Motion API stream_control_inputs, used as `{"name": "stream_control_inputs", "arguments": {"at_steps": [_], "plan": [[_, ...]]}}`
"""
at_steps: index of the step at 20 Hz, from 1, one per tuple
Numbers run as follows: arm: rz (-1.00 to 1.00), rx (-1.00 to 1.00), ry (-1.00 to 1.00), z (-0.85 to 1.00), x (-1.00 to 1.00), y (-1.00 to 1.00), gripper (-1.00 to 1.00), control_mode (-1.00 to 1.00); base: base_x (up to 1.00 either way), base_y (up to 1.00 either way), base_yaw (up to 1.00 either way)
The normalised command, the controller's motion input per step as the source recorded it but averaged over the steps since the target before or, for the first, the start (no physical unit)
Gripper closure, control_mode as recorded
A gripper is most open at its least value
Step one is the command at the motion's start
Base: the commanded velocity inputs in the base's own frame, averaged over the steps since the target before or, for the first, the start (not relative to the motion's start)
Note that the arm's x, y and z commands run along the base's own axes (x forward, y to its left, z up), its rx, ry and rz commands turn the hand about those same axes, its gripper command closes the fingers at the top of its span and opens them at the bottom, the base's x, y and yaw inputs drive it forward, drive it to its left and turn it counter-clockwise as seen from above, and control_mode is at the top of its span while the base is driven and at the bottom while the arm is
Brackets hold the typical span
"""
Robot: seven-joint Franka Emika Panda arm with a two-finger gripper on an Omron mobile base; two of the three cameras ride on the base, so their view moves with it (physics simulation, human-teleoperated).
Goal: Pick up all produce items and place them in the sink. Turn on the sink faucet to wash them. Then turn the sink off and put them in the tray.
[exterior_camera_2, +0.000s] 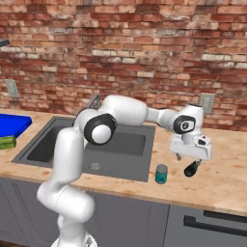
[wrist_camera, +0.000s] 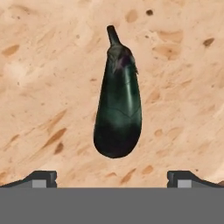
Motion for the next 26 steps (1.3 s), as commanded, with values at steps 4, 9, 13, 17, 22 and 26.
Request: {"name": "stream_control_inputs", "arguments": {"at_steps": [4,9,13,17,22,26], "plan": [[0.0,0.0,0.11,-0.28,0.02,-0.1,-1.0,-1.0,0.0,0.0,0.0],[0.0,0.0,0.13,-0.28,0.03,-0.03,-1.0,-1.0,0.0,0.0,0.0],[0.0,0.01,0.12,-0.2,0.05,0.0,-1.0,-1.0,0.0,0.0,0.0],[0.0,0.01,0.1,-0.16,0.05,0.0,-1.0,-1.0,0.0,0.0,0.0],[0.0,0.0,0.02,-0.12,0.0,-0.04,-1.0,-1.0,0.0,0.0,0.0],[0.0,-0.02,0.07,-0.31,0.0,0.0,-1.0,-1.0,0.0,0.0,0.0]]}}
